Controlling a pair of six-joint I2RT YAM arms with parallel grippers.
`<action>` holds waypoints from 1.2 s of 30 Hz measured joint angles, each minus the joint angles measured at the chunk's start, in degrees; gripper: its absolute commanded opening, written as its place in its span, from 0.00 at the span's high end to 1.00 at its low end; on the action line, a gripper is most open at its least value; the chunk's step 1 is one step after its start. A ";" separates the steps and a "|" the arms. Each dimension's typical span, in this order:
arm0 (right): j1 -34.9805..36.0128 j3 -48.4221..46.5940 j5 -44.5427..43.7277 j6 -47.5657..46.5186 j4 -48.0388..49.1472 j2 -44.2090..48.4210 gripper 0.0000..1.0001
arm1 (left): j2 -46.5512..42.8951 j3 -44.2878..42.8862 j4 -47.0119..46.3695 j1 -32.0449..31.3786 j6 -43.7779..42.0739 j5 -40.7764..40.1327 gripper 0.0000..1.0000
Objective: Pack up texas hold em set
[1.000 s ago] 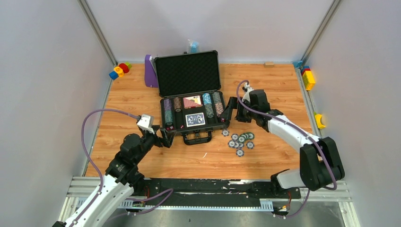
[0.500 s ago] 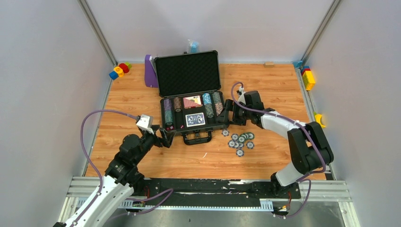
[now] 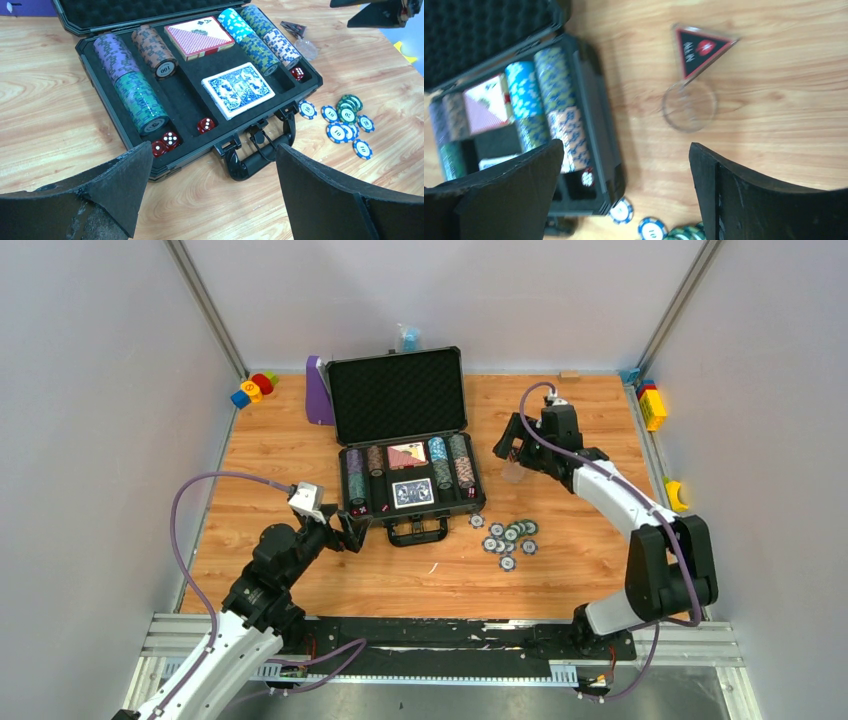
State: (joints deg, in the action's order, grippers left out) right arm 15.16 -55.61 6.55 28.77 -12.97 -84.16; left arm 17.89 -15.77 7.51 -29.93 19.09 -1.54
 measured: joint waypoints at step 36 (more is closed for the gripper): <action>-3.39 -37.07 -20.09 11.89 -26.80 -31.91 0.01 | -0.26 0.42 -0.07 0.00 -0.02 -0.09 0.00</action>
State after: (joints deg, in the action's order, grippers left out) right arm 11.77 -92.68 -13.54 40.66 -39.77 -116.07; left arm 17.63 -15.35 7.44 -29.93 19.07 -1.63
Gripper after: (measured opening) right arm 0.998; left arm 0.998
